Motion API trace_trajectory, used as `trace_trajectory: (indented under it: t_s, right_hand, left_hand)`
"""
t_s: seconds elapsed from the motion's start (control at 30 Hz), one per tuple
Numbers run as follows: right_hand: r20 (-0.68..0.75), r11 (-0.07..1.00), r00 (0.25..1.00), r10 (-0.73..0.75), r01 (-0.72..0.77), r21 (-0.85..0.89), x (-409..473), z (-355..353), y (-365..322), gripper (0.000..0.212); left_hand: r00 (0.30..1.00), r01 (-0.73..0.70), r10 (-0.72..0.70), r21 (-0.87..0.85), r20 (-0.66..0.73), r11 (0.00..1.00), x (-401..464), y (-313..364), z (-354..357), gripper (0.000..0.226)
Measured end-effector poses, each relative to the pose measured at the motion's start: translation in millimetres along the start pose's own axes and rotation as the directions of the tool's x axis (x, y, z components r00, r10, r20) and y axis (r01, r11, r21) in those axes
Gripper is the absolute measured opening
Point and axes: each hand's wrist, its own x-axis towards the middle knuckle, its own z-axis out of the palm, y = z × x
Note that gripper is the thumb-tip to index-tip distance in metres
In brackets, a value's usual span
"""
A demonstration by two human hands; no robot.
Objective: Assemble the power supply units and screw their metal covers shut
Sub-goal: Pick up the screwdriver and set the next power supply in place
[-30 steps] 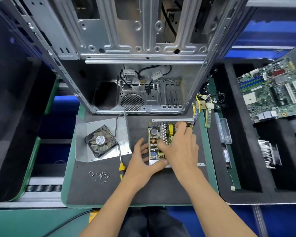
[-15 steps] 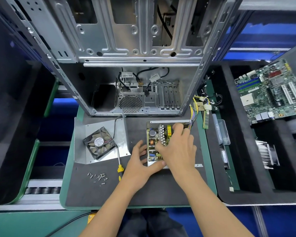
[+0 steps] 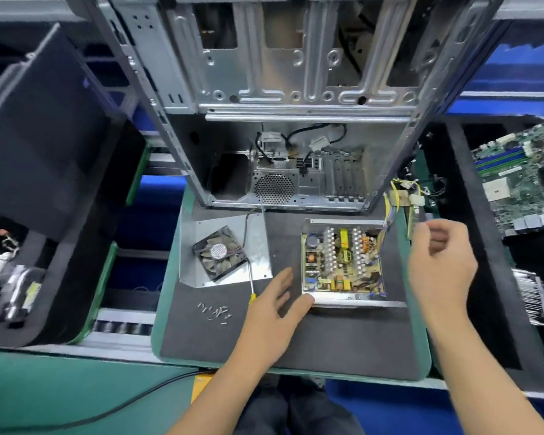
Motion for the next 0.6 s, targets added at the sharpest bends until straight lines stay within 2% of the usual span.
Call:
trace_trajectory:
  t_s: [0.03, 0.1, 0.17, 0.23, 0.27, 0.3, 0.43, 0.6]
  right_hand:
    - [0.008, 0.997, 0.997, -0.078, 0.078, 0.012, -10.0, 0.9, -5.0, 0.005]
    - [0.08, 0.954, 0.951, -0.299, 0.297, 0.031, -42.6, 9.7, -16.3, 0.002]
    - [0.227, 0.838, 0.809, -0.542, 0.538, 0.086, -84.8, 28.2, -25.2, 0.006]
    - [0.406, 0.712, 0.613, -0.678, 0.685, 0.154, -124.4, 51.9, -29.5, 0.009]
    - [0.492, 0.684, 0.543, -0.681, 0.712, 0.162, -139.1, 64.1, -28.9, 0.007]
    - [0.572, 0.689, 0.507, -0.645, 0.71, 0.149, -151.5, 74.7, -26.3, 0.004]
    - [0.79, 0.79, 0.479, -0.382, 0.613, 0.01, -169.9, 110.9, -17.2, 0.01]
    - [0.866, 0.727, 0.422, -0.268, 0.678, -0.105, -172.6, 141.7, -12.5, 0.021]
  left_hand:
    - [0.996, -0.052, 0.056, 0.062, -0.072, 0.997, -10.3, -6.4, -8.0, 0.045]
    - [0.962, -0.113, 0.153, 0.181, -0.225, 0.977, -28.3, -22.1, -29.4, 0.023]
    - [0.916, -0.114, 0.193, 0.234, -0.352, 0.966, -36.8, -40.7, -55.6, 0.014]
    - [0.86, -0.062, 0.169, 0.23, -0.481, 0.971, -39.6, -54.3, -83.1, 0.02]
    - [0.835, -0.029, 0.136, 0.205, -0.532, 0.978, -39.1, -58.2, -96.2, 0.021]
    - [0.815, -0.002, 0.104, 0.177, -0.571, 0.984, -39.1, -61.7, -107.9, 0.021]
    - [0.779, -0.002, 0.041, 0.063, -0.626, 0.998, -41.0, -69.0, -133.3, 0.021]
    - [0.801, -0.009, 0.007, 0.001, -0.599, 1.0, -45.0, -70.9, -135.5, 0.02]
